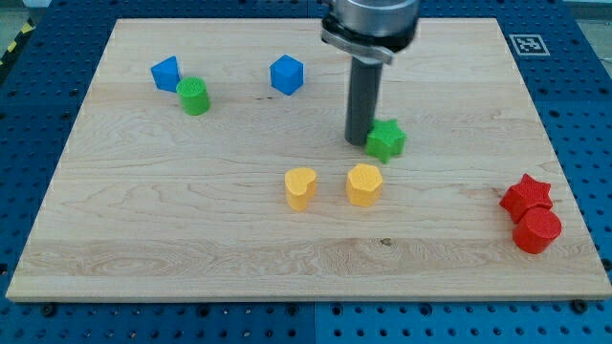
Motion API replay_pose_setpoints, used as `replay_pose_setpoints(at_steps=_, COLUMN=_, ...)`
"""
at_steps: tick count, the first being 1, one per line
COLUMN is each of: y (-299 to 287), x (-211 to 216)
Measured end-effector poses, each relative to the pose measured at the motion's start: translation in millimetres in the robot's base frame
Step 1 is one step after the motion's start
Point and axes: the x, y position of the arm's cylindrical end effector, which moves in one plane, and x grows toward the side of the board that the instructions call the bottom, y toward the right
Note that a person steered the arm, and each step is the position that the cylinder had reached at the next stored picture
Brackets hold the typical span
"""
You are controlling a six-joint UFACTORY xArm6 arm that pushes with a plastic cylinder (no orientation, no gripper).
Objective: Point your arm to the center
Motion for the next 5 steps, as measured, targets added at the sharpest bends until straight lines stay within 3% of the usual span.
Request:
replay_pose_setpoints(at_steps=1, y=38, x=23)
replay_pose_setpoints(at_steps=2, y=54, x=16)
replay_pose_setpoints(at_steps=3, y=49, x=-27)
replay_pose_setpoints(at_steps=4, y=70, x=-44)
replay_pose_setpoints(at_steps=5, y=94, x=-29)
